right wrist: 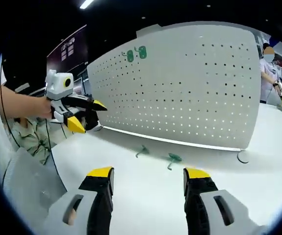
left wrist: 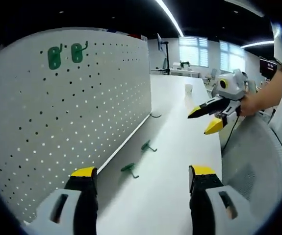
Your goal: Insert the hook assembly into the mounting plate slot until the hook locks in place.
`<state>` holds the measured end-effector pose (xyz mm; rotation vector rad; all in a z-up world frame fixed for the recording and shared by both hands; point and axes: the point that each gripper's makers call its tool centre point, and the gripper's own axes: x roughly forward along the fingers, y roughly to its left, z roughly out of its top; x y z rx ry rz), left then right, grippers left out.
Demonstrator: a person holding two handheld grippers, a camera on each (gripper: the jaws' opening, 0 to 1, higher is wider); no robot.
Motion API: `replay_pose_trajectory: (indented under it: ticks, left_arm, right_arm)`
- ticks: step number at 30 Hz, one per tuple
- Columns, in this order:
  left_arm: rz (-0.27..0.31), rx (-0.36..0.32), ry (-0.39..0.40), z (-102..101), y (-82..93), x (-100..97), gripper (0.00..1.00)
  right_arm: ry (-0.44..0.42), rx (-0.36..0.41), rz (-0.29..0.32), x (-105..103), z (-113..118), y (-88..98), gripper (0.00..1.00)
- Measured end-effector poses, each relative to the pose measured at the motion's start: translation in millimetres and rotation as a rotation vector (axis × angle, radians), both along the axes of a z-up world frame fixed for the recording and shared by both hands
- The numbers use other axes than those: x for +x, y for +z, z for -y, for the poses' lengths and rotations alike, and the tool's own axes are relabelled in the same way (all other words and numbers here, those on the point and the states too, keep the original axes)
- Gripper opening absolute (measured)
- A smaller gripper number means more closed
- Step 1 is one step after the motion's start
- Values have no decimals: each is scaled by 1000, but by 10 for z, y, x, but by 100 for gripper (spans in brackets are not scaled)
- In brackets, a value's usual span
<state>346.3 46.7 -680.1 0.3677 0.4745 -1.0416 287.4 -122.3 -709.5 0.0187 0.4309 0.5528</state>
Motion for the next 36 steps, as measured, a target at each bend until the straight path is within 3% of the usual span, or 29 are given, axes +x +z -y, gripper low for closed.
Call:
replay_pose_trajectory:
  ticks: [14,24,28,36]
  left_arm:
    - [-59,119,-77,-10,-285,59,74]
    - [-65,159,-122,68,-329,129,71]
    - [-64,213,-169,79,-383,121,70]
    - [-67,255,-224,110,-444,148,70]
  right_arm:
    - [0,4,-38,-22,-3,-75,56]
    - [5,1,-42,-33,-12,-82,56]
    - [8,0,-43,-36,-17,-88,56]
    - [-1,1,-49,-27,-1,-103,56]
